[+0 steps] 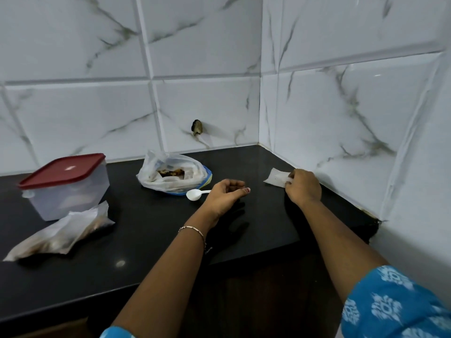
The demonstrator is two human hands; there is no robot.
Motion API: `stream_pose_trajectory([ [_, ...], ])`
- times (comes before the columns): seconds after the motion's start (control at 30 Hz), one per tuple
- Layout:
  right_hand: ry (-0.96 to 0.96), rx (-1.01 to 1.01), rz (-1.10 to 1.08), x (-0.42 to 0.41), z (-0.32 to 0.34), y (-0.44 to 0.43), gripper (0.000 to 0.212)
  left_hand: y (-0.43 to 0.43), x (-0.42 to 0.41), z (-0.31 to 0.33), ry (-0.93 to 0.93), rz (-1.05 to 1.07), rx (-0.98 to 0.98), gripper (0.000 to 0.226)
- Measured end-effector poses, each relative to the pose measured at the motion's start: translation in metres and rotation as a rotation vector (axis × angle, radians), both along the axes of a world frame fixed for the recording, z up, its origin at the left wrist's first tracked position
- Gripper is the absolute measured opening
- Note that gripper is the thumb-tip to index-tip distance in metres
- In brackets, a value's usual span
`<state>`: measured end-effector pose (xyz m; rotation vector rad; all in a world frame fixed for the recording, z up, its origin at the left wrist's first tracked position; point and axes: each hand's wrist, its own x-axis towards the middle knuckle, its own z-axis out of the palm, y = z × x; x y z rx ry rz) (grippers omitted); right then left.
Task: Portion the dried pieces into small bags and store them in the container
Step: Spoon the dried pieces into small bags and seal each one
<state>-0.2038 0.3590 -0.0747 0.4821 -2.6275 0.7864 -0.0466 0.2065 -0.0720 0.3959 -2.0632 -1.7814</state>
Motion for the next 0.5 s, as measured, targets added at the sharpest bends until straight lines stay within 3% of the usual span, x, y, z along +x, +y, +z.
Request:
stream_pose_trajectory([
  [0.17, 0.047, -0.239, -0.029, 0.004, 0.005, 0.004, 0.021, -0.001, -0.002, -0.002, 0.018, 0.025, 0.022, 0.026],
  [0.3, -0.022, -0.499, 0.126, 0.014, 0.028, -0.003, 0.023, -0.001, -0.001, 0.004, 0.073, 0.05, 0.132, 0.022],
  [0.5, -0.474, -0.926, 0.63, 0.048, 0.067, -0.048, 0.004, -0.016, 0.007, 0.038, 0.259, 0.171, 0.23, 0.031],
])
